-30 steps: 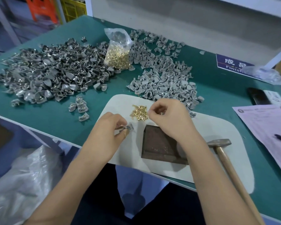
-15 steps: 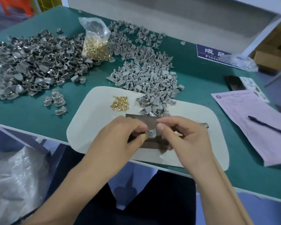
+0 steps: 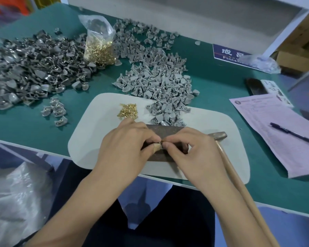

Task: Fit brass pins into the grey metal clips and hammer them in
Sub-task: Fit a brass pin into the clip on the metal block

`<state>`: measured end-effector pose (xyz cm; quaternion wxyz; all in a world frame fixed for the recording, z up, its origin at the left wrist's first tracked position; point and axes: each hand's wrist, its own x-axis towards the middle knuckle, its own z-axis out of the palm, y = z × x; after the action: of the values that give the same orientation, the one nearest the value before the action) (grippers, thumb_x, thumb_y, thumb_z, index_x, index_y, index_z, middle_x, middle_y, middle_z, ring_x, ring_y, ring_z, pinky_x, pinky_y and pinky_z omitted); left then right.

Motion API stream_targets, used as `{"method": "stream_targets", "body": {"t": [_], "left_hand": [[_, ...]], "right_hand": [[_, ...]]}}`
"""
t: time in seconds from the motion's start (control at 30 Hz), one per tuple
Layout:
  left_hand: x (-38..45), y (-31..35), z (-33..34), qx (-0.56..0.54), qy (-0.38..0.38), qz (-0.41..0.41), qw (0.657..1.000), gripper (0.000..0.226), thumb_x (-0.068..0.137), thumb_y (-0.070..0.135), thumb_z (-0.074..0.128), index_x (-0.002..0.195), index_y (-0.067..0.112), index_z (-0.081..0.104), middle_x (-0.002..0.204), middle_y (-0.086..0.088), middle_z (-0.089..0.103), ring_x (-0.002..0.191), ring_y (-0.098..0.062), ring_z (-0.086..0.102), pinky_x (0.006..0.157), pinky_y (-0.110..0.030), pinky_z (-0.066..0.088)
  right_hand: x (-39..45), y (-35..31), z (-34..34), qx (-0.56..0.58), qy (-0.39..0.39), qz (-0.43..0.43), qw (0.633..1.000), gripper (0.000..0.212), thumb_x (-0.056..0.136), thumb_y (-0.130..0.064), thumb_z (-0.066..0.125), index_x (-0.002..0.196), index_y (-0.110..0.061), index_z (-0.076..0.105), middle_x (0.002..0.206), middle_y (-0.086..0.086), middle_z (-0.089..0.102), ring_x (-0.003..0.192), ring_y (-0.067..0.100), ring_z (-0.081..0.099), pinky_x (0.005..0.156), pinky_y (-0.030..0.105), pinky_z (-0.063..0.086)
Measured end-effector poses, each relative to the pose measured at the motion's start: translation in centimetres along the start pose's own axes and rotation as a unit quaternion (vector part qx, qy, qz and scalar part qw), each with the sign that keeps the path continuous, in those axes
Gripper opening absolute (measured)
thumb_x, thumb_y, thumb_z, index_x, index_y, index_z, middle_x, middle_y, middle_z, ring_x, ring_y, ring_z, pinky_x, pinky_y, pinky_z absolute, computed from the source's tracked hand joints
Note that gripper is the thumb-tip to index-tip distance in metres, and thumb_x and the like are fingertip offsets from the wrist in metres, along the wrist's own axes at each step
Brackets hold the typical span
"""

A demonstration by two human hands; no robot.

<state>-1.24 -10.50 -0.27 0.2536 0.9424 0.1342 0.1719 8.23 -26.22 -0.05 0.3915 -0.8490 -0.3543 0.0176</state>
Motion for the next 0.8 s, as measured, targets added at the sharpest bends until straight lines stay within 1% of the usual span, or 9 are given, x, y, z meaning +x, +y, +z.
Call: {"method": "stream_targets", "body": {"t": [0.07,0.17,0.23,0.33,0.43,0.47,0.53,0.63,0.8], "left_hand": [[-0.2,0.0,0.1,-0.007,0.003,-0.007,1.0,0.01,0.082,0.045,0.076,0.09,0.042,0.072,0.081,0.018,0.061,0.09,-0.008,0.048,0.066,-0.036,0.049],[-0.2,-0.1,0.2,-0.01,0.006,-0.006,1.0,0.009,0.082,0.043,0.076,0.089,0.041,0.071,0.081,0.018,0.061,0.09,-0.008,0.047,0.066,-0.035,0.049],[0.0,-0.1,0.1,-0.006,0.006,0.0,1.0,0.008,0.082,0.044,0.076,0.087,0.041,0.07,0.08,0.017,0.061,0.09,-0.007,0.047,0.065,-0.033,0.047],[0.2,-0.3,0.0,-0.012,0.0,-0.005,1.0,0.008,0.082,0.044,0.077,0.085,0.042,0.07,0.078,0.016,0.06,0.09,-0.007,0.047,0.065,-0.032,0.047],[0.1,-0.5,0.1,-0.03,-0.005,-0.014,0.999,0.009,0.081,0.042,0.079,0.084,0.043,0.071,0.079,0.017,0.06,0.091,-0.007,0.047,0.066,-0.034,0.047],[0.1,-0.6,0.2,-0.03,-0.005,-0.014,0.999,0.009,0.081,0.041,0.079,0.083,0.043,0.071,0.079,0.018,0.061,0.091,-0.007,0.048,0.065,-0.034,0.048],[0.1,-0.6,0.2,-0.025,-0.002,-0.013,1.0,0.008,0.081,0.043,0.079,0.083,0.044,0.071,0.079,0.019,0.061,0.09,-0.007,0.048,0.065,-0.033,0.048],[0.1,-0.6,0.2,-0.031,0.0,-0.014,0.999,0.007,0.081,0.046,0.078,0.084,0.045,0.072,0.078,0.02,0.062,0.091,-0.006,0.049,0.066,-0.033,0.048],[0.1,-0.6,0.0,-0.032,-0.007,-0.022,0.999,0.007,0.081,0.048,0.077,0.084,0.047,0.071,0.079,0.021,0.062,0.093,-0.004,0.048,0.067,-0.029,0.046]], "right_hand": [[0.2,-0.6,-0.4,-0.043,-0.018,0.003,0.999,0.013,0.082,-0.018,0.081,0.082,-0.03,0.081,0.072,-0.019,0.061,0.07,0.001,0.056,0.064,0.02,0.042],[0.3,-1.7,-0.6,-0.13,-0.035,0.008,0.991,0.008,0.083,-0.025,0.078,0.085,-0.033,0.08,0.079,-0.014,0.066,0.081,0.007,0.061,0.07,0.032,0.05],[0.4,-2.5,-0.9,-0.169,-0.036,0.005,0.985,0.007,0.085,-0.028,0.076,0.087,-0.034,0.079,0.084,-0.012,0.068,0.09,0.014,0.063,0.069,0.035,0.051],[0.5,-3.7,-0.8,-0.278,-0.049,-0.023,0.959,0.005,0.087,-0.031,0.072,0.086,-0.031,0.077,0.083,-0.01,0.064,0.092,0.017,0.059,0.06,0.03,0.042],[0.4,-4.6,-0.3,-0.34,-0.063,-0.052,0.937,0.006,0.079,-0.021,0.077,0.078,-0.024,0.072,0.08,-0.006,0.061,0.088,0.021,0.06,0.054,0.03,0.037],[0.6,-4.4,-0.4,-0.336,-0.067,-0.052,0.938,0.002,0.084,-0.024,0.073,0.082,-0.025,0.073,0.085,-0.007,0.062,0.092,0.021,0.06,0.056,0.03,0.037],[1.0,-3.6,-1.0,-0.289,-0.086,-0.008,0.953,0.01,0.093,-0.034,0.065,0.093,-0.033,0.076,0.093,-0.009,0.065,0.098,0.018,0.06,0.065,0.03,0.044],[1.3,-3.0,-1.7,-0.19,-0.088,0.051,0.976,0.008,0.09,-0.035,0.071,0.091,-0.038,0.078,0.092,-0.012,0.069,0.097,0.016,0.063,0.079,0.037,0.052],[0.9,-3.0,-1.3,-0.192,-0.078,0.06,0.977,0.008,0.089,-0.034,0.071,0.091,-0.038,0.077,0.09,-0.013,0.068,0.094,0.016,0.063,0.077,0.038,0.054]]}}
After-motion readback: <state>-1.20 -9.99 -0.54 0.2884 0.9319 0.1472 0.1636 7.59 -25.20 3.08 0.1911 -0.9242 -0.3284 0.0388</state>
